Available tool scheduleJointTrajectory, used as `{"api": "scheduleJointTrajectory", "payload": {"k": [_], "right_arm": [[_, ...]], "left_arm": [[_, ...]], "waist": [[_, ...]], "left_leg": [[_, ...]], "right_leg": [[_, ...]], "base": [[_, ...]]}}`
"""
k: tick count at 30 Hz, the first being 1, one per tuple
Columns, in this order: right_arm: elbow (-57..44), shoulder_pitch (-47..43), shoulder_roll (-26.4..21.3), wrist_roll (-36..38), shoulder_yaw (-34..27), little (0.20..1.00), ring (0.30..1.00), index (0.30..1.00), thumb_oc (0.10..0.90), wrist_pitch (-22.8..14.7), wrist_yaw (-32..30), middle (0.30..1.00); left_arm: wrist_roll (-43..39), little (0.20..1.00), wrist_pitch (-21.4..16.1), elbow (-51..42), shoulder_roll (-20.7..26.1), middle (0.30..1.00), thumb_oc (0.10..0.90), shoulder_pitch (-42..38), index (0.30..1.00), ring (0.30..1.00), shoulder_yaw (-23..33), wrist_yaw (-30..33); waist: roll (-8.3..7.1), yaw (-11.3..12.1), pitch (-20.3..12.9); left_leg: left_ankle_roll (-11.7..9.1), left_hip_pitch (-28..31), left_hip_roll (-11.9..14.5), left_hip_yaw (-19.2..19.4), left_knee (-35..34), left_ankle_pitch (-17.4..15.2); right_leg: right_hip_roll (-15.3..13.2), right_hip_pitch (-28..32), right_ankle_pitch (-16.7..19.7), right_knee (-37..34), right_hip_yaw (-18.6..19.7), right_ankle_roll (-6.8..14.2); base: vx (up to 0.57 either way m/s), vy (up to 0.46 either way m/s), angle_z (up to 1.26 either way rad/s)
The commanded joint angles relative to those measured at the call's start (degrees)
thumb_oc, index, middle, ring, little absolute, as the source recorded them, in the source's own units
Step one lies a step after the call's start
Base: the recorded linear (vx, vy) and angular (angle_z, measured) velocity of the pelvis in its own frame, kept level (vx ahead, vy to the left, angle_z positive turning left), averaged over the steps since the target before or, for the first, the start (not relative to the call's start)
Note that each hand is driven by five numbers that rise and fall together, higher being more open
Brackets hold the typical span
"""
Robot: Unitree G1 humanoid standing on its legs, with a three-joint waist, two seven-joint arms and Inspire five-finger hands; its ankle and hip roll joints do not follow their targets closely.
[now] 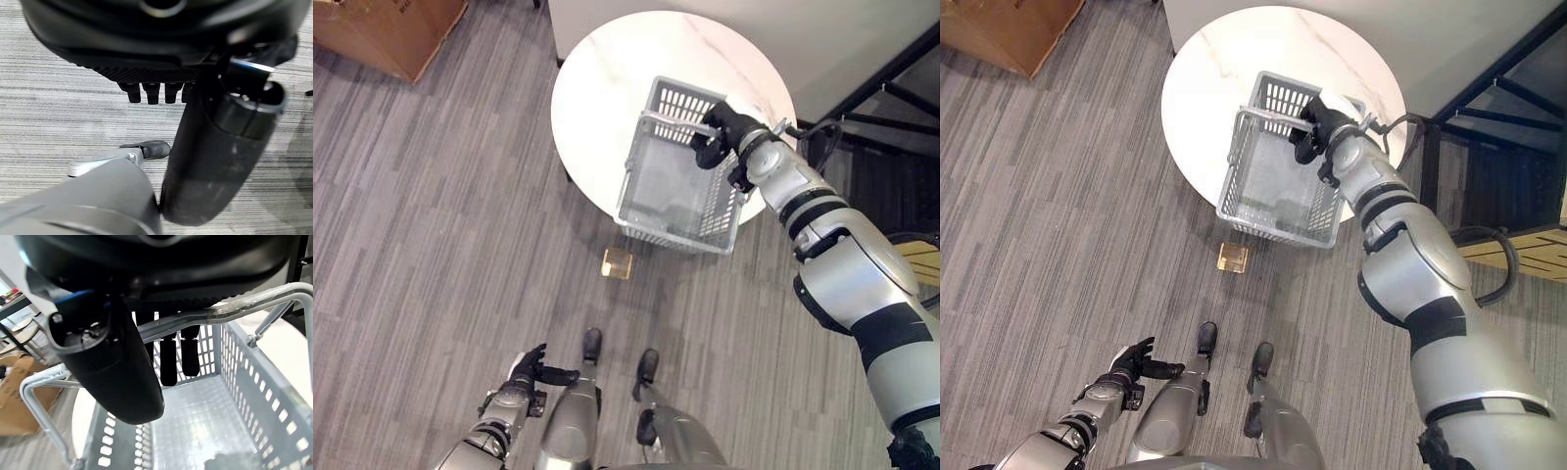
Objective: Get the vegetables into the basket
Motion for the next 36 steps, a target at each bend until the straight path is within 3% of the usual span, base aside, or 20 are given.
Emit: {"api": "scheduleJointTrajectory", "payload": {"k": [1, 4, 7, 10, 16, 18, 20, 22, 24, 25, 31, 36], "right_arm": [[-1.48, -3.04, 1.05, -1.23, -0.74, 0.300, 0.300, 0.300, 0.400, -2.76, 0.27, 0.300], [-17.18, 0.59, -2.83, -10.59, 3.81, 0.300, 0.300, 0.300, 0.400, -3.57, 2.92, 0.300], [-33.64, 9.14, -9.90, -14.28, 0.78, 0.300, 0.300, 0.300, 0.400, -4.00, 4.92, 0.300], [-39.86, 13.53, -12.05, -15.11, -0.93, 0.300, 0.300, 0.300, 0.400, -4.52, 6.13, 0.300], [-54.97, 26.82, -19.20, -12.39, -9.36, 0.300, 0.300, 0.300, 0.400, -5.66, 7.84, 0.300], [-61.57, 38.67, -24.57, -10.82, -17.77, 0.300, 0.300, 0.300, 0.400, -6.45, 8.91, 0.300], [-62.86, 41.26, -25.77, -10.74, -19.78, 0.300, 0.300, 0.300, 0.400, -6.35, 9.23, 0.300], [-64.83, 51.28, -28.36, -10.86, -27.44, 0.300, 0.300, 0.300, 0.400, -6.73, 8.89, 0.300], [-64.45, 54.45, -28.41, -10.95, -29.83, 0.300, 0.300, 0.300, 0.400, -6.71, 8.56, 0.300], [-63.35, 59.97, -27.31, -10.65, -33.75, 0.300, 0.300, 0.300, 0.400, -6.95, 7.31, 0.300], [-52.52, 71.68, -22.59, -11.61, -41.17, 0.300, 0.300, 0.300, 0.400, -5.56, 4.56, 0.300], [-42.41, 73.46, -18.97, -11.65, -43.29, 0.300, 0.300, 0.300, 0.400, -5.55, -0.57, 0.300]], "left_arm": [[3.98, 1.000, 0.82, 3.57, 1.58, 1.000, 0.900, 2.96, 1.000, 1.000, -1.23, -0.71], [7.28, 1.000, 1.96, 4.96, 1.15, 1.000, 0.900, 4.91, 1.000, 1.000, 0.94, -1.68], [8.72, 1.000, 2.85, 5.41, -0.55, 1.000, 0.900, 7.19, 1.000, 1.000, 3.89, -2.12], [9.76, 1.000, 3.22, 5.45, -1.26, 1.000, 0.900, 8.15, 1.000, 1.000, 4.54, -2.39], [12.94, 1.000, 3.57, 5.16, -2.66, 1.000, 0.900, 9.32, 1.000, 1.000, 5.05, -2.68], [15.33, 1.000, 3.65, 4.84, -3.61, 1.000, 0.900, 9.85, 1.000, 1.000, 5.23, -3.11], [15.79, 1.000, 3.78, 4.79, -3.67, 1.000, 0.900, 9.89, 1.000, 1.000, 5.27, -3.43], [16.80, 1.000, 3.79, 4.73, -3.81, 1.000, 0.900, 10.39, 1.000, 1.000, 5.97, -4.06], [17.27, 1.000, 3.80, 4.81, -3.94, 1.000, 0.900, 10.60, 1.000, 1.000, 5.92, -4.17], [17.85, 1.000, 3.77, 5.25, -4.25, 1.000, 0.900, 11.05, 1.000, 1.000, 6.02, -4.22], [19.22, 1.000, 3.91, 5.43, -4.95, 1.000, 0.900, 11.62, 1.000, 1.000, 6.06, -4.65], [18.73, 1.000, 3.63, 4.89, -5.02, 1.000, 0.900, 11.34, 1.000, 1.000, 5.58, -4.30]], "waist": [[-1.58, -0.35, -1.79], [-0.86, -3.08, -5.05], [1.06, -6.22, -8.36], [1.88, -7.20, -9.58], [3.51, -9.96, -11.58], [4.41, -11.91, -12.43], [4.53, -12.18, -12.61], [5.06, -13.34, -13.01], [5.20, -13.45, -13.11], [5.45, -14.09, -13.23], [5.91, -15.77, -13.73], [6.05, -16.40, -13.52]], "left_leg": [[-0.17, 5.51, -1.37, 1.08, -0.46, -8.55], [-0.12, 10.66, -1.23, 3.26, -1.95, -9.19], [-0.08, 14.96, -1.14, 5.48, -3.29, -9.83], [-0.08, 16.44, -1.04, 6.32, -3.83, -9.95], [-0.20, 18.04, -0.91, 7.77, -3.93, -10.30], [-0.32, 18.67, -0.78, 8.01, -3.93, -10.32], [-0.36, 18.80, -0.75, 8.00, -3.93, -10.33], [-0.41, 19.46, -0.63, 8.35, -3.93, -10.42], [-0.39, 19.69, -0.63, 8.39, -3.93, -10.44], [-0.35, 20.04, -0.63, 8.53, -3.93, -10.47], [-0.30, 20.82, -0.63, 8.88, -3.93, -10.80], [-0.03, 20.95, -0.70, 9.03, -3.93, -11.09]], "right_leg": [[-2.05, 1.92, -2.59, 1.29, 1.46, 3.48], [-2.17, 4.82, -3.97, 2.56, 2.83, 3.44], [-1.99, 7.58, -4.59, 2.14, 4.17, 3.52], [-1.83, 8.64, -4.68, 1.72, 4.50, 3.60], [-1.59, 9.89, -4.67, 1.37, 5.30, 3.77], [-1.49, 10.50, -4.92, 1.45, 5.25, 3.71], [-1.48, 10.72, -4.96, 1.41, 5.23, 3.70], [-1.33, 11.15, -5.29, 1.63, 5.30, 3.68], [-1.28, 11.32, -5.43, 1.71, 5.32, 3.64], [-1.19, 11.50, -5.55, 1.94, 5.56, 3.62], [-1.04, 12.12, -5.81, 2.24, 5.69, 3.69], [-1.01, 11.93, -5.74, 2.54, 5.93, 3.91]], "base": [[0.00, -0.001, -0.25], [-0.01, -0.002, -0.22], [0.00, -0.012, -0.38], [-0.01, -0.033, -0.28], [-0.04, -0.051, -0.12], [-0.05, -0.072, -0.14], [-0.02, -0.039, 0.04], [-0.01, -0.023, -0.01], [-0.01, -0.020, 0.01], [-0.02, -0.018, -0.17], [0.00, 0.004, -0.07], [-0.01, 0.024, -0.03]]}}
